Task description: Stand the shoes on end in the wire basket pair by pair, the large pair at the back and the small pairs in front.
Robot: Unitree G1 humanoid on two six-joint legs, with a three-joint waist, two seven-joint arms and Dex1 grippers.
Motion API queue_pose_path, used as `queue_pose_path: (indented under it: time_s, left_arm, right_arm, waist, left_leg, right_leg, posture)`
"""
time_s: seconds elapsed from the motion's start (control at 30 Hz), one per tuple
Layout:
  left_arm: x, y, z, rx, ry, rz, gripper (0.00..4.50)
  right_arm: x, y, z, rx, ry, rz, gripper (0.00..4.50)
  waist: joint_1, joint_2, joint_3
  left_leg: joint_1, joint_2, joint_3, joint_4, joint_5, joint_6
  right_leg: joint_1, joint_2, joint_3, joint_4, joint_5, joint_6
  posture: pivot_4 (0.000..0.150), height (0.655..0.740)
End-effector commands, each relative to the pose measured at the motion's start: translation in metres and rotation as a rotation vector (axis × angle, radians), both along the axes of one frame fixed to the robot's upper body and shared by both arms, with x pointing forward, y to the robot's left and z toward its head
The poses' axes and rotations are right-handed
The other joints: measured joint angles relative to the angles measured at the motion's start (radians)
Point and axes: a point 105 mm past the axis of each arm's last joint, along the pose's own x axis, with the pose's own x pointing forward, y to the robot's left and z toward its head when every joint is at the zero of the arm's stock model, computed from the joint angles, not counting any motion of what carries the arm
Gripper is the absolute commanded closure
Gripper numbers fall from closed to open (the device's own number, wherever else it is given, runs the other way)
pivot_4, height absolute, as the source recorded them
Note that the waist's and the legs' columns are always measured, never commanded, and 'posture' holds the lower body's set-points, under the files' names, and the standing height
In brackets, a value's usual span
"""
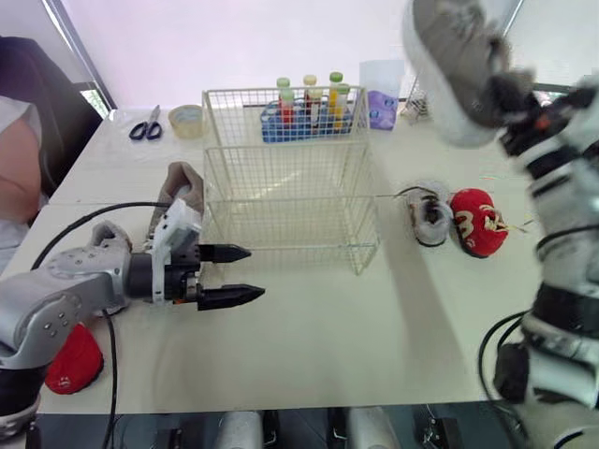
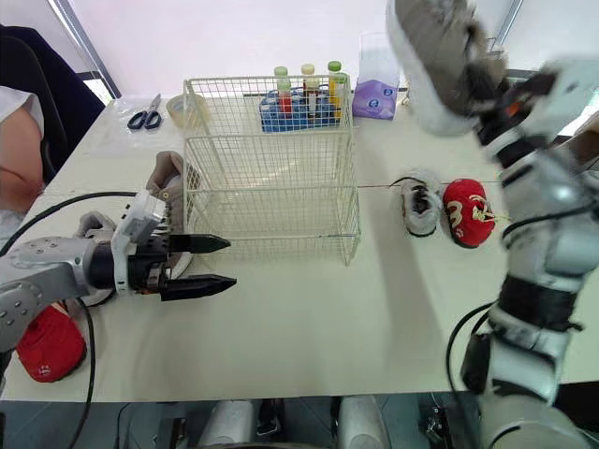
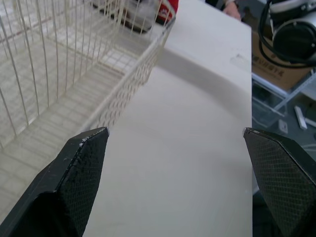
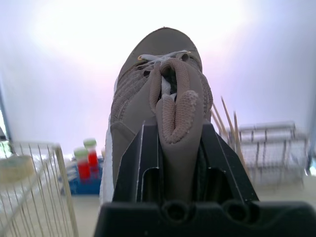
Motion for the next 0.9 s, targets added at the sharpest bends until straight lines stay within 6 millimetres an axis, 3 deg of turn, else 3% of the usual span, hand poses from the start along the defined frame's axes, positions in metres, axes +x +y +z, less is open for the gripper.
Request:
queue_pose_path:
  time_s: [0.03,0.13,0.3,0.37,0.43,0.57,0.67,0.73,0.9]
  left_arm:
    - [0.002,0.007,0.022,-0.052,-0.052,0.023,0.0]
    - [0.004,0.021,0.037,-0.101,-0.041,0.059,0.0]
    - [0.005,0.048,0.054,-0.153,-0.029,0.131,0.0]
    - [0.01,0.066,0.067,-0.205,-0.05,0.199,0.0]
    - [0.009,0.085,0.089,-0.292,-0.074,0.232,0.0]
    - [0.007,0.11,0.114,-0.35,-0.08,0.264,0.0]
    - [0.008,0.13,0.125,-0.362,-0.076,0.305,0.0]
    - [0.008,0.134,0.128,-0.363,-0.066,0.304,0.0]
    - [-0.002,0.09,0.117,-0.287,0.048,0.09,0.0]
  right_arm:
    - [-0.036,0.01,0.061,-0.098,-0.173,0.224,4.26]
    - [-0.061,0.034,0.087,-0.233,-0.197,0.488,4.26]
    - [-0.067,0.054,0.092,-0.405,-0.183,0.624,4.26]
    - [-0.073,0.072,0.081,-0.495,-0.138,0.762,4.26]
    - [-0.08,0.094,0.057,-0.65,-0.056,0.909,4.26]
    - [-0.086,0.108,0.031,-0.877,0.022,1.032,4.26]
    - [-0.091,0.113,0.028,-0.984,0.015,1.078,4.26]
    - [-0.094,0.116,0.028,-1.009,0.005,1.098,4.26]
    - [-0.104,0.128,0.018,-1.121,-0.022,1.15,4.26]
  waist:
    - [-0.002,0.001,0.001]
    - [-0.006,0.002,0.001]
    - [-0.009,0.001,0.001]
    - [-0.007,0.001,0.001]
    - [-0.004,0.001,0.001]
    - [0.002,0.001,0.001]
    - [0.004,0.0,0.002]
    - [0.003,0.0,0.002]
    - [0.002,-0.001,0.002]
  left_leg:
    - [0.0,0.0,0.0,0.0,0.0,0.0]
    - [0.0,0.0,0.0,0.0,0.0,0.0]
    - [0.001,0.002,0.0,0.0,0.0,0.0]
    - [0.001,0.001,0.0,0.001,0.0,0.001]
    - [0.0,0.001,0.001,0.001,-0.001,0.001]
    - [-0.001,0.001,0.001,0.001,-0.001,0.001]
    - [-0.001,0.0,0.002,0.001,-0.001,0.002]
    - [-0.002,0.0,0.003,0.001,-0.001,0.002]
    - [-0.002,0.001,0.004,0.001,-0.003,-0.001]
  right_leg:
    - [0.0,0.0,0.0,0.0,0.0,0.0]
    - [-0.001,0.001,0.001,0.0,0.0,0.0]
    - [0.0,0.001,0.001,0.0,0.0,0.0]
    - [0.0,0.0,0.001,0.0,0.0,0.0]
    - [0.0,-0.002,0.001,0.0,0.0,0.0]
    - [-0.002,-0.002,0.0,0.001,0.0,0.0]
    - [-0.002,-0.004,-0.001,0.0,0.0,0.0]
    - [-0.004,-0.004,-0.001,0.0,0.0,0.0]
    - [-0.004,-0.004,0.0,0.001,0.0,0.0]
  posture:
    - [0.15,0.7357]
    - [0.15,0.7357]
    - [0.15,0.7357]
    - [0.15,0.7357]
    - [0.15,0.7357]
    - [0.15,0.7357]
    - [0.15,0.7357]
    - [0.15,0.7357]
    - [0.15,0.7357]
